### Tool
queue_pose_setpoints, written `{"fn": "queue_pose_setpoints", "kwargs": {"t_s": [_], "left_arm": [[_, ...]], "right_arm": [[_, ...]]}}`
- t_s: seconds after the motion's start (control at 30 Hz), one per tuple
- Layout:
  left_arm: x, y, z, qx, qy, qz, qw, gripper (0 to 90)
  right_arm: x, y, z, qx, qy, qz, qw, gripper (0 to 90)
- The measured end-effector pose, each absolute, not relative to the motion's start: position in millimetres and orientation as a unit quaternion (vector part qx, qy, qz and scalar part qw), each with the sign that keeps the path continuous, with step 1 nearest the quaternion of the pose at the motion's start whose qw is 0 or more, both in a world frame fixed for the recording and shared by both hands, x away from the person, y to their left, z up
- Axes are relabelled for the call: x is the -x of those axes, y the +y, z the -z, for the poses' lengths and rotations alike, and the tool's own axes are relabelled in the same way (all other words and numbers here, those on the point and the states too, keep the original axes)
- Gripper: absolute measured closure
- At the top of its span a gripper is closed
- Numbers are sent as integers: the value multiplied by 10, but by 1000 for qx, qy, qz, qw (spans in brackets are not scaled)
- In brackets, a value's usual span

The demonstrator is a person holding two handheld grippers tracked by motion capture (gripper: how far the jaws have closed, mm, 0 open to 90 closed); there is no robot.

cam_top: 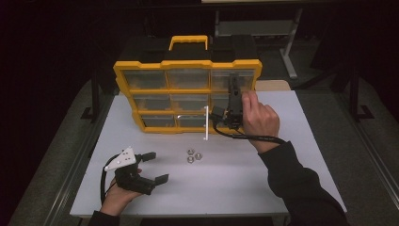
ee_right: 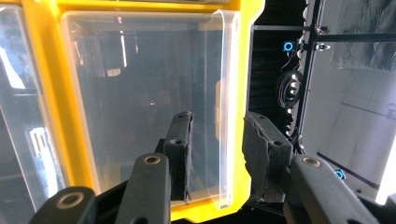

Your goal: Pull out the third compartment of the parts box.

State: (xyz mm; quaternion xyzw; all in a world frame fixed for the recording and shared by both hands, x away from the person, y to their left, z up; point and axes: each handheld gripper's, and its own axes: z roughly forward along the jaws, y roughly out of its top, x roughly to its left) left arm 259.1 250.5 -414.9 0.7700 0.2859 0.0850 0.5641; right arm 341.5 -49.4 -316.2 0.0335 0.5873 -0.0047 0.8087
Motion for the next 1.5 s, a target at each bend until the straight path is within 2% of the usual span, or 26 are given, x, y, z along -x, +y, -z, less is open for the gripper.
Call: {"fn": "queue_pose_setpoints", "kwargs": {"t_s": [1.5], "left_arm": [[-2583,2492,4153,-774,283,-85,560,5]], "right_arm": [[-3521,-552,3038,-18,594,5,804,793]]}}
